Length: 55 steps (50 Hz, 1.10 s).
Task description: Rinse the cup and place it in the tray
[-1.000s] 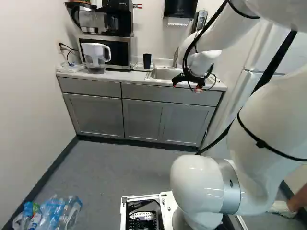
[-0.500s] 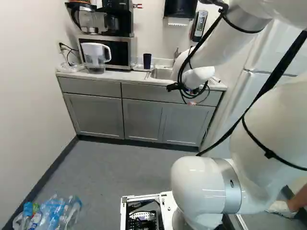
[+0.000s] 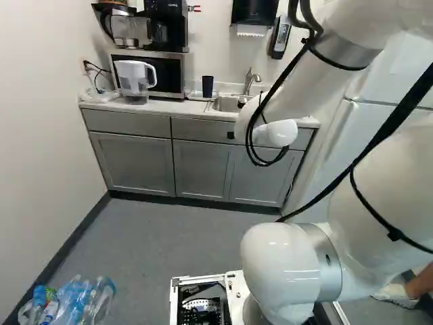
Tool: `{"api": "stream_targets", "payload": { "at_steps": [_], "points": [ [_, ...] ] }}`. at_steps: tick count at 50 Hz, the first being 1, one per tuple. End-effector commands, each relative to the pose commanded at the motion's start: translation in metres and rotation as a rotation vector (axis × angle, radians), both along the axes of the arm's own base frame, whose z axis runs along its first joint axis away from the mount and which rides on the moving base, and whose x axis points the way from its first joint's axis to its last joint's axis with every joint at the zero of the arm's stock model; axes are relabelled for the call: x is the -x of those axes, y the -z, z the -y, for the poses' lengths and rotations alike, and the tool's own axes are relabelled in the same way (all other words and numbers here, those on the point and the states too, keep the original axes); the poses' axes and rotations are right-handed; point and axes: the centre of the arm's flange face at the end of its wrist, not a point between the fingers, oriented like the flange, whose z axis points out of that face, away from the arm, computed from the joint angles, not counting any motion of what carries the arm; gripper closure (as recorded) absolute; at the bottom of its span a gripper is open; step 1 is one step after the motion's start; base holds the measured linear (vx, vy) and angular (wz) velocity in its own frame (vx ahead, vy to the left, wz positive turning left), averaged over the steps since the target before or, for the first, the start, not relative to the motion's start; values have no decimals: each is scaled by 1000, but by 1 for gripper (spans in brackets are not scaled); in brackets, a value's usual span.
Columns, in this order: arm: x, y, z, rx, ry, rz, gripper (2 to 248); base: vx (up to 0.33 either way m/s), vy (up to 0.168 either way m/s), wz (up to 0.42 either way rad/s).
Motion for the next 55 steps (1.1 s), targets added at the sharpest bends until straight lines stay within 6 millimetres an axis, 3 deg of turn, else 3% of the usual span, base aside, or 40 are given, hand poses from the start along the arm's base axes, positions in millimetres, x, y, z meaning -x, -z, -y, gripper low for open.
{"api": "stream_targets", "payload": {
  "at_steps": [26,55],
  "points": [
    [40,32,-19,6,-53,97,3,0,0,0],
    [71,52,-30,5,-91,162,3,0,0,0]
  ]
}}
